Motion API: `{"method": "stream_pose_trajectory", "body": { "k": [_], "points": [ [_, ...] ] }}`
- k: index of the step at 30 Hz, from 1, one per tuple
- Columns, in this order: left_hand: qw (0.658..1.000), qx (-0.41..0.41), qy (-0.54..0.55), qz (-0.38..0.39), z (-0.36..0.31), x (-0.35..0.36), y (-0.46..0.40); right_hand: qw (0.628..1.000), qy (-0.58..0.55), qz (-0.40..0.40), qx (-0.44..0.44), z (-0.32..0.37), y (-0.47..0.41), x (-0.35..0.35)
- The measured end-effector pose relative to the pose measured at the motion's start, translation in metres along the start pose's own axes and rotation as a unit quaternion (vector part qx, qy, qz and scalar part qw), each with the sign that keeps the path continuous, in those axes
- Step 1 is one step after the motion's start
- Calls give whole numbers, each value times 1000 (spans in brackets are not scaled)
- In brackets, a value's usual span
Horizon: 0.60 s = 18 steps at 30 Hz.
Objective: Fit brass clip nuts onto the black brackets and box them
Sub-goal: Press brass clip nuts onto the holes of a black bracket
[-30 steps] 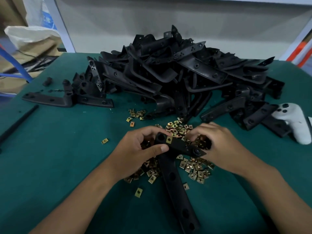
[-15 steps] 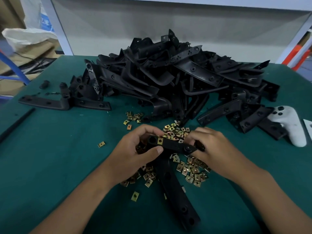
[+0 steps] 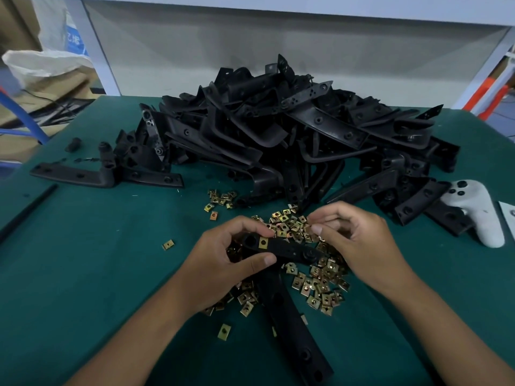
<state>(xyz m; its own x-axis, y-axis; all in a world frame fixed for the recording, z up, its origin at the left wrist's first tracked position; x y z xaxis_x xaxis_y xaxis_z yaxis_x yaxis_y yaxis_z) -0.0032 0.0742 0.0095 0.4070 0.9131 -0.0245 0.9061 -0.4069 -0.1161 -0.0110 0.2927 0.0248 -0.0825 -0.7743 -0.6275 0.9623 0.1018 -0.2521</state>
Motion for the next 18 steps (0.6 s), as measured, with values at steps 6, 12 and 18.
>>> {"method": "stream_pose_trajectory", "body": {
  "k": [6,12,18],
  "points": [
    [1000,7,-21,-1,-3,1,1,990,-137,11,33,-4,-4,4],
    [1000,8,-10,-3,-4,1,0,982,147,102,-55,3,5,17],
    [1000,13,-20,-4,-6,2,0,973,177,83,-124,19,7,20]
  ]
}}
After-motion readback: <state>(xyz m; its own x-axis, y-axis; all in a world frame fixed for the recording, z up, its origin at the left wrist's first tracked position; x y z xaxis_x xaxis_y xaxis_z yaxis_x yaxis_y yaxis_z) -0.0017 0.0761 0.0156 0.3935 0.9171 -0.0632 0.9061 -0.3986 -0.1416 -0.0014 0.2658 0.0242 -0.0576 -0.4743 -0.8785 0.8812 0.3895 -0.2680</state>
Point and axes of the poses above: each hand's wrist, its own y-axis away from the middle knuckle, its own x-axis out of the palm, z = x × y, the point moved 8 cm from there along -y, towards the middle knuckle, and after that the axes turned 11 degrees about y, right-handed, at the moved point
